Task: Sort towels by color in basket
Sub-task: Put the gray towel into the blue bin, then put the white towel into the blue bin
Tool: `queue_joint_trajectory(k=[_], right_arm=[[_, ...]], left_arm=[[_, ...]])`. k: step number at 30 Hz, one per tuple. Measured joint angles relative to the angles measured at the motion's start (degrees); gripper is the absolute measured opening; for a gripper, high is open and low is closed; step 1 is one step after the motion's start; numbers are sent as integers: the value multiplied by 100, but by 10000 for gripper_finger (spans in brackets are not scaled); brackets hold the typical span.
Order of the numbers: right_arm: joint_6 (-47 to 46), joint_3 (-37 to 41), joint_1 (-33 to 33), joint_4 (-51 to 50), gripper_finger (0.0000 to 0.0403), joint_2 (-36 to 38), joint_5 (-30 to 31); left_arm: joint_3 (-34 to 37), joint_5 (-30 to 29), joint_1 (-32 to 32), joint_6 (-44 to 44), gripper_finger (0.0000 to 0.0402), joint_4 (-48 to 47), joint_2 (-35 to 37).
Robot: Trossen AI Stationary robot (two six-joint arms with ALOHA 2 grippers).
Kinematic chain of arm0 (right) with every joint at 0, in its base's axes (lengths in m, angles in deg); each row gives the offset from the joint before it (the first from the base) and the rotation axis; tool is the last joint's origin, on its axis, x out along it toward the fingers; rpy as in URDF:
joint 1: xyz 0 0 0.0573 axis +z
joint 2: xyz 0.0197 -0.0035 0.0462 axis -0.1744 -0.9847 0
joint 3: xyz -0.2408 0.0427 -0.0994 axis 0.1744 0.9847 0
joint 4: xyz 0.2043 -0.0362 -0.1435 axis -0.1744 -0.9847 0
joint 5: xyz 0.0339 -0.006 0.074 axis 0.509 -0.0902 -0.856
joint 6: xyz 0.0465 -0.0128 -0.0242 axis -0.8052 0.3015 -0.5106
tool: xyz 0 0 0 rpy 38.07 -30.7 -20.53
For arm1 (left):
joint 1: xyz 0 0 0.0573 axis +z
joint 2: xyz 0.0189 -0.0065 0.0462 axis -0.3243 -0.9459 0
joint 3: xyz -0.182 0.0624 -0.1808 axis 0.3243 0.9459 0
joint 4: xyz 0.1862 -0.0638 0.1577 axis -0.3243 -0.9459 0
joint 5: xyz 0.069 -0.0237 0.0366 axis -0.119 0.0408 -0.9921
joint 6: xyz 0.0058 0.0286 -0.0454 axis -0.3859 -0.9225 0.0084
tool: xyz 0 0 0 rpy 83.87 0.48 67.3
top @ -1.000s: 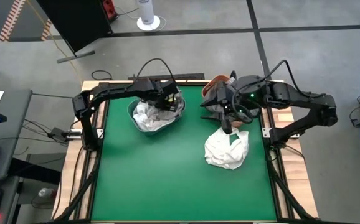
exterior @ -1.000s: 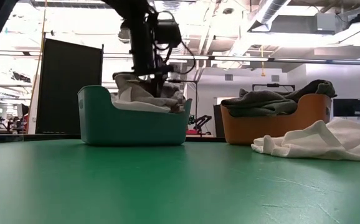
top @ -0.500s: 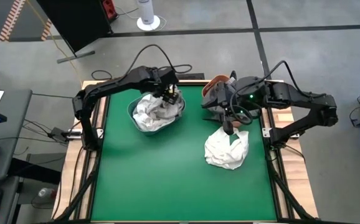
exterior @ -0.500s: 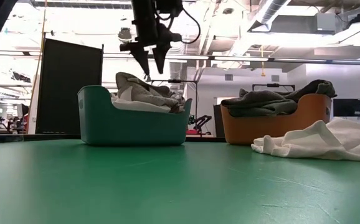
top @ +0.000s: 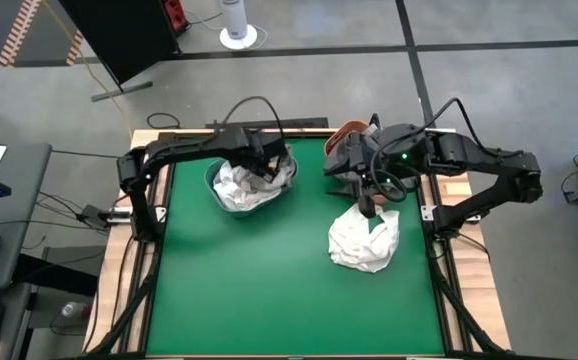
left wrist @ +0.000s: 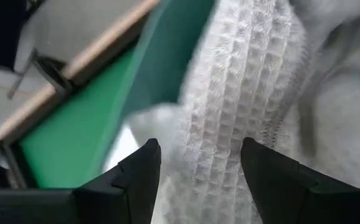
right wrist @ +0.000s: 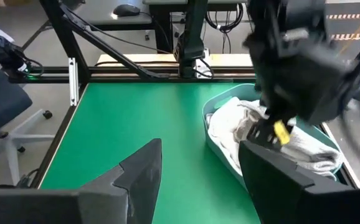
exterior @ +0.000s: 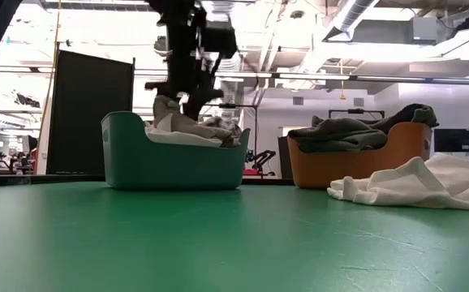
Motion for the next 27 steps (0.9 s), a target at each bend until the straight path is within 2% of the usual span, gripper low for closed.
queue_joint_trajectory(k=[6,11,15,20,27], right_arm=[[-102,0,26,0,240,0,-2],[-153,0,49,-4,240,0,0],[-149,0,58,-14,240,0,-9],[-120,0,-6,-245,240,0,-9],[130,104,-73,-1463,240,-43,-7]], left_arm=[[1373,660,7,434,212,961,-2],[1591,698,0,721,212,990,27],[1155,683,0,410,212,674,39],[105,643,30,-213,212,-354,50],[-1280,824,36,-711,212,-957,57]])
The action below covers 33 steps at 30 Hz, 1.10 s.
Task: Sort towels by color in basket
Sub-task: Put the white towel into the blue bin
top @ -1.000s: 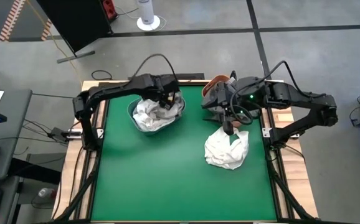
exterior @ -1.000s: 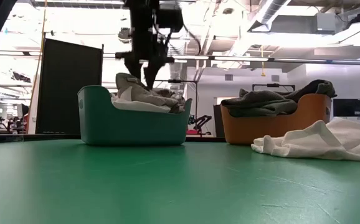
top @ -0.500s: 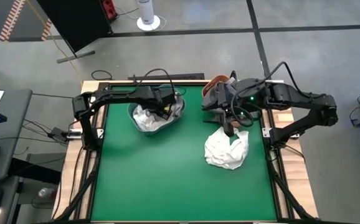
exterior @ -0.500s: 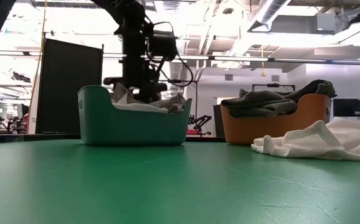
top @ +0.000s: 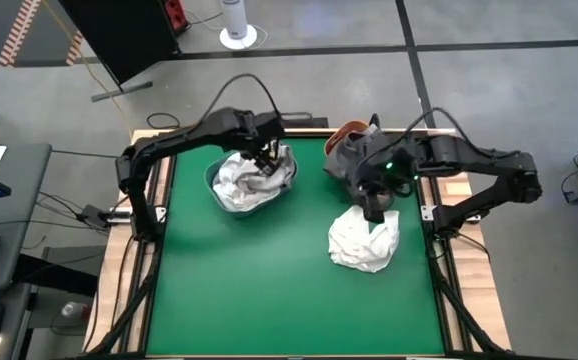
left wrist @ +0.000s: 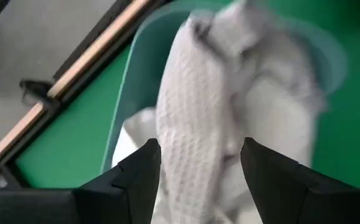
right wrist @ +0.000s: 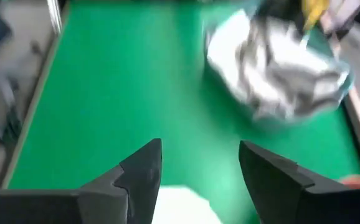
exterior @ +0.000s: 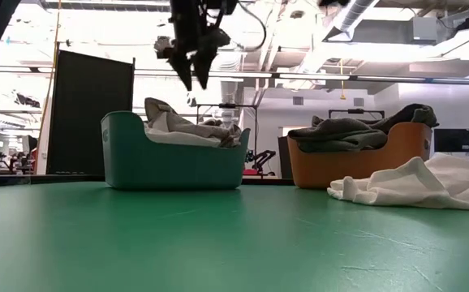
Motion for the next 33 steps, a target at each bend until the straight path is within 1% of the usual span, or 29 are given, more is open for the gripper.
queue_joint_trajectory(k=[3,7,12,14,16,21,26,29,31,33], right_arm=[[133,493,2,-210,240,1,-30],[165,1563,2,-223,240,-2,-320],[-105,2791,85,-194,240,-18,-364],[-292,3120,197,-181,240,-14,-404],[-328,3421,381,-129,240,-14,-469],[-420,4115,921,390,240,-14,-509],[-570,4529,1266,912,239,-14,-503],[-426,4769,1371,1227,224,-12,-481],[-287,4929,1402,1487,198,-12,-457],[-246,5075,1400,1637,161,-12,-442]], left_arm=[[-438,108,-16,-2,212,2,0],[-869,31,-65,-144,212,9,2],[-1018,-738,-206,-143,212,-168,21],[-1003,-966,-267,-167,212,-156,59],[-996,-1037,-294,-242,212,-80,74],[-990,-1000,-319,-291,212,-61,76],[-1000,-977,-364,-166,212,-28,435],[-1007,-984,-362,-171,212,168,680],[-1007,-992,-355,-172,212,301,805],[-1007,-994,-357,-172,212,363,927]])
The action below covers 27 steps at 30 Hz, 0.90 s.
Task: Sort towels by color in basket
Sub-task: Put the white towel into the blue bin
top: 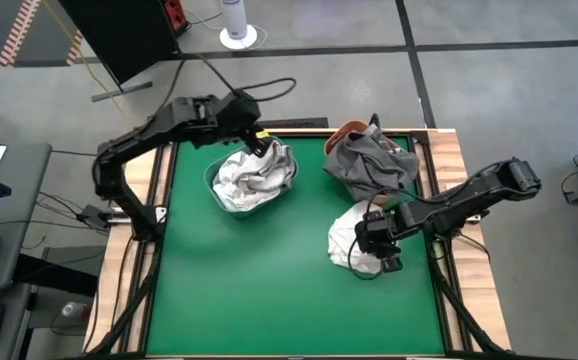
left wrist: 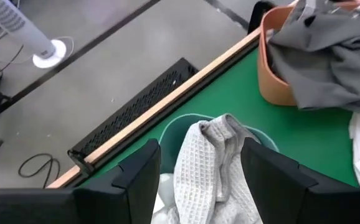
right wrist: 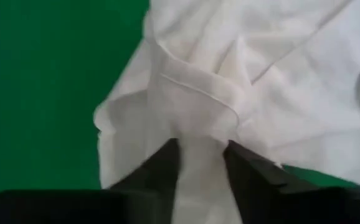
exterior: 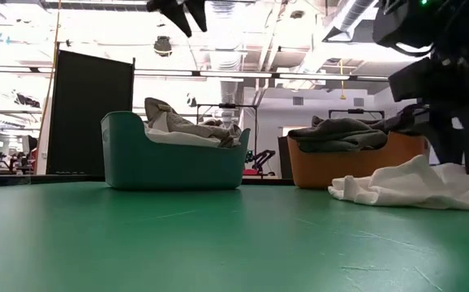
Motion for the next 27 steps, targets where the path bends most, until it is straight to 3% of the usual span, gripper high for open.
queue_joint_trajectory(k=[5,6,9,14,20,27], right_arm=[[8,35,-149,33,30,-2,23],[9,4,-199,17,19,-2,25],[-48,-270,-380,59,20,2,34],[24,-1151,-641,127,13,83,183],[207,-2330,-821,346,13,354,911],[685,-3277,-954,485,13,629,1687]], left_arm=[[0,16,-40,-193,212,55,218],[0,27,-73,-368,212,138,244],[2,320,-268,-1080,212,579,260],[506,1822,-628,-2015,212,2062,255],[1536,2773,-881,-1569,212,3842,251],[2149,3066,-1218,-1233,212,5013,249]])
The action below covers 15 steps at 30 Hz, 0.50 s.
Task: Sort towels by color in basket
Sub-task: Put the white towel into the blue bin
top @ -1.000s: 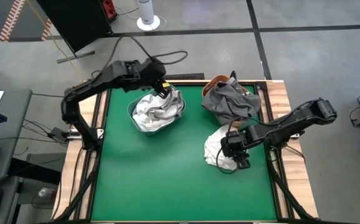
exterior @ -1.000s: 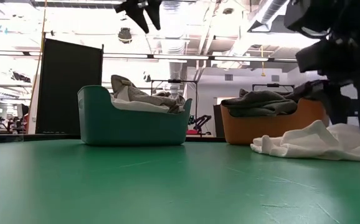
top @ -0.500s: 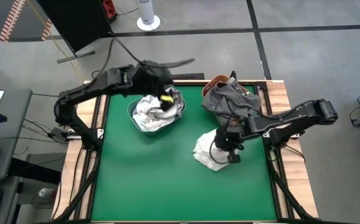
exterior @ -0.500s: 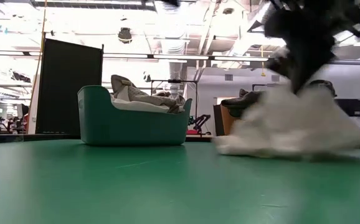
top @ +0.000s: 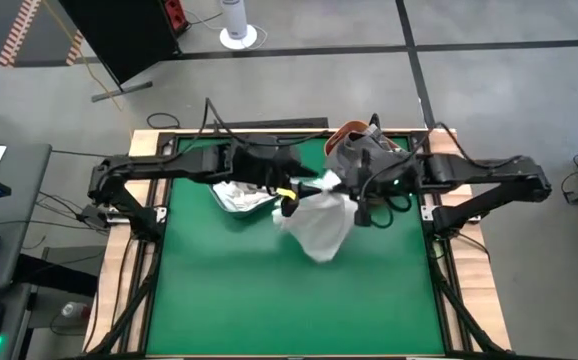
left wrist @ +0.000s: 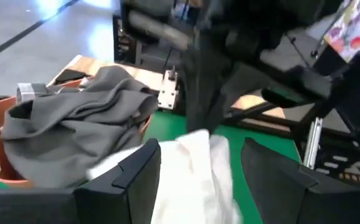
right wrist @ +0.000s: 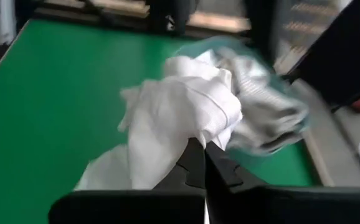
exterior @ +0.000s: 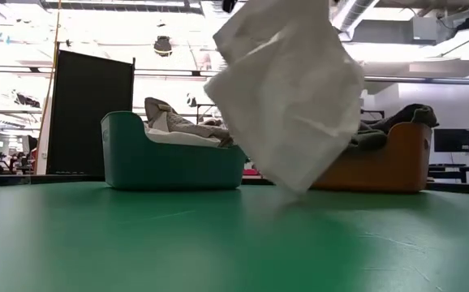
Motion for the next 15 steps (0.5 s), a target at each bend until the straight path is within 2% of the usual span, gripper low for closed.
queue_joint_trajectory(k=[7,11,15], right_arm=[[525,-718,-5,101,13,-60,517],[537,-923,-75,449,14,-58,557],[537,-993,-129,1059,15,-59,571]], left_arm=[[246,-322,-98,270,212,187,-15],[253,-783,-136,267,212,234,-26],[251,-911,-133,228,212,683,-72]])
